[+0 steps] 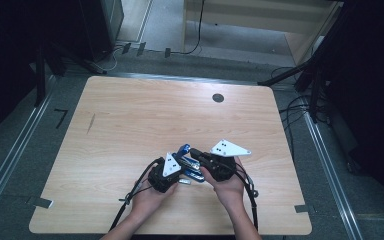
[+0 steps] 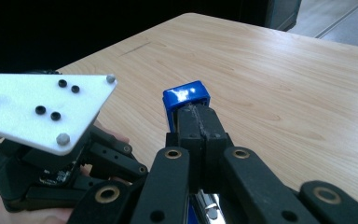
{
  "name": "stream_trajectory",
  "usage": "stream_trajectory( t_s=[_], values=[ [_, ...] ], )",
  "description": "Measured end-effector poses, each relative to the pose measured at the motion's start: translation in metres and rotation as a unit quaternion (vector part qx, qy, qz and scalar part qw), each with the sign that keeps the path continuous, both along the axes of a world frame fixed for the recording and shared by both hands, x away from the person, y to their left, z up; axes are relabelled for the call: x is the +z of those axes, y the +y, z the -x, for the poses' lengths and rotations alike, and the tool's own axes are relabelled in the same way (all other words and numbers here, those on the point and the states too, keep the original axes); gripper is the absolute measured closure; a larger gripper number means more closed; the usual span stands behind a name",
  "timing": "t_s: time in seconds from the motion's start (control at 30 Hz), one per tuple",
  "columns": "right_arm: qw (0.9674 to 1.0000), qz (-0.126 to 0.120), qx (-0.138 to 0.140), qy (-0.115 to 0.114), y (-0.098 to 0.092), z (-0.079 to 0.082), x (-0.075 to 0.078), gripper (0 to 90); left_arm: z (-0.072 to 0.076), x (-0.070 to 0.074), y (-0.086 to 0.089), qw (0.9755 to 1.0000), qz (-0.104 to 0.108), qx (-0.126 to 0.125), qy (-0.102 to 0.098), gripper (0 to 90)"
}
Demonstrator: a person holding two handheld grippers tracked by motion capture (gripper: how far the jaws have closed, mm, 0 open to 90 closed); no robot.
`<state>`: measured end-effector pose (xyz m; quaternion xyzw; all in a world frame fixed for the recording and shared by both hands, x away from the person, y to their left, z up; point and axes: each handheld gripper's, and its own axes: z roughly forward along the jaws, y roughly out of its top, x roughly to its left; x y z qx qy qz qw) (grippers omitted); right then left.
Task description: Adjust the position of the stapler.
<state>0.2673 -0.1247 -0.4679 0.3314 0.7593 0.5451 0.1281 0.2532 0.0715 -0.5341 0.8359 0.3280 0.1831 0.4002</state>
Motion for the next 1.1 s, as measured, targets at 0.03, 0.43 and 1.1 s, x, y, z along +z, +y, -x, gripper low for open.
stream_trajectory(
  t_s=[0.03,0.43,1.1],
  values=[
    [1.0000,0.002,0.001,-0.001,0.001,-0.001,0.001,90.0,0.000,0.000,0.000,1.0000,0.001,0.000,0.000,90.0],
    [0.9999,-0.006,0.009,-0.002,0.014,-0.008,0.004,90.0,0.000,0.000,0.000,1.0000,0.000,0.001,-0.002,90.0],
    [0.9996,-0.003,0.028,-0.006,0.033,-0.020,0.007,90.0,0.000,0.000,-0.001,1.0000,-0.001,0.001,-0.004,90.0]
  ],
)
